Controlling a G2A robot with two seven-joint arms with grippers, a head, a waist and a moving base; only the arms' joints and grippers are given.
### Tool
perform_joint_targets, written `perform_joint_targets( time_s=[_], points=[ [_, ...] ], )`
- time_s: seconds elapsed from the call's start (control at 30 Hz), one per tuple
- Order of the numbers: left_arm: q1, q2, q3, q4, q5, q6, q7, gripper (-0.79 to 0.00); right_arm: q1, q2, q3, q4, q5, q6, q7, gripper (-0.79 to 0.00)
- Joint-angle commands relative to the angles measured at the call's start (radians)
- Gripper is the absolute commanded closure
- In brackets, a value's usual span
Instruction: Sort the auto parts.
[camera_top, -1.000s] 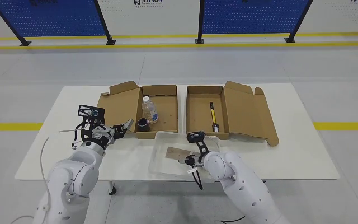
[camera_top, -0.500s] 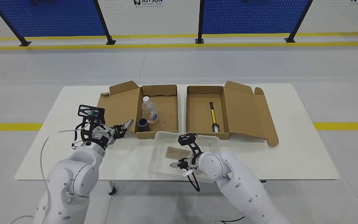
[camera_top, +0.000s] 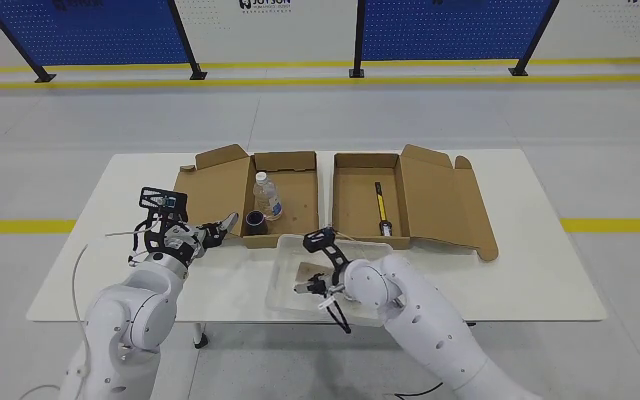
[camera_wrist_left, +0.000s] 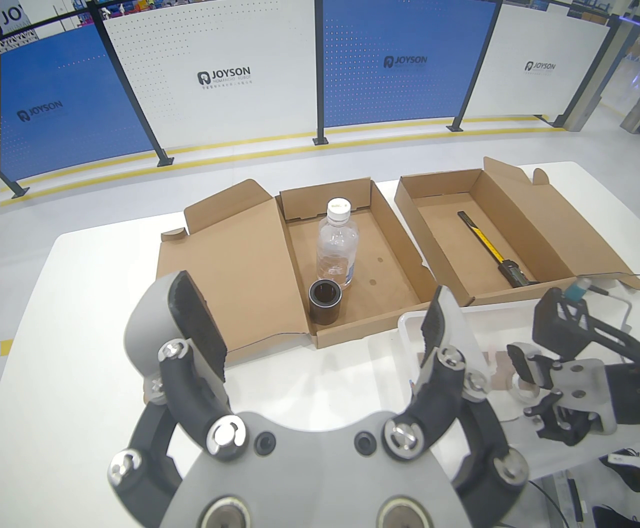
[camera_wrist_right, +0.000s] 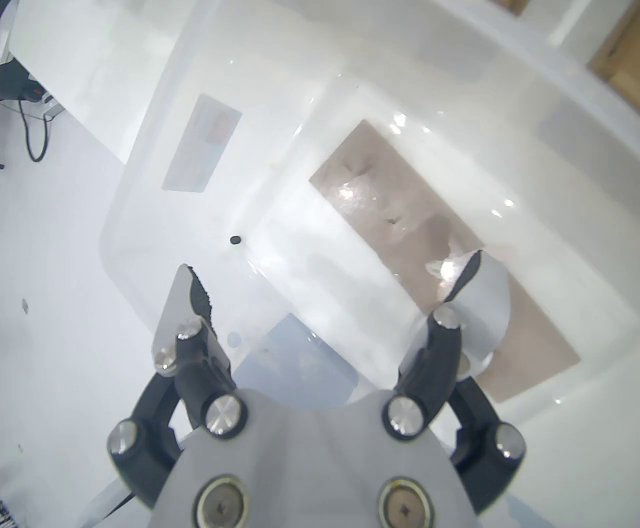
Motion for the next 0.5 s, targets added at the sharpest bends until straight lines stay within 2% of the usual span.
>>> perform_joint_targets(
  time_s=[0.0, 0.07, 0.1, 0.13, 0.2, 0.23, 0.27, 0.47],
  points=[
    [0.0, 0.0, 0.0, 0.0, 0.0, 0.0, 0.0, -0.785, -0.002, 0.009, 0.014, -0.028, -0.061, 0.016, 0.025, -0.785],
    [0.0, 0.0, 0.0, 0.0, 0.0, 0.0, 0.0, -0.785, -0.004, 0.018, 0.024, -0.056, -0.115, 0.011, 0.071, -0.785],
    [0.0, 0.0, 0.0, 0.0, 0.0, 0.0, 0.0, -0.785, -0.003, 0.022, 0.031, -0.071, -0.144, 0.01, 0.094, -0.717],
    [0.0, 0.0, 0.0, 0.0, 0.0, 0.0, 0.0, -0.785, -0.003, 0.027, 0.037, -0.085, -0.174, 0.013, 0.118, -0.499],
    [0.0, 0.0, 0.0, 0.0, 0.0, 0.0, 0.0, -0.785, -0.004, 0.034, 0.047, -0.117, -0.228, 0.013, 0.159, -0.351],
    [0.0, 0.0, 0.0, 0.0, 0.0, 0.0, 0.0, -0.785, -0.006, 0.037, 0.052, -0.13, -0.244, 0.011, 0.176, -0.311],
    [0.0, 0.0, 0.0, 0.0, 0.0, 0.0, 0.0, -0.785, -0.007, 0.039, 0.056, -0.14, -0.261, 0.007, 0.193, -0.286],
    [0.0, 0.0, 0.0, 0.0, 0.0, 0.0, 0.0, -0.785, -0.006, 0.043, 0.054, -0.154, -0.319, -0.018, 0.255, -0.296]
  ],
)
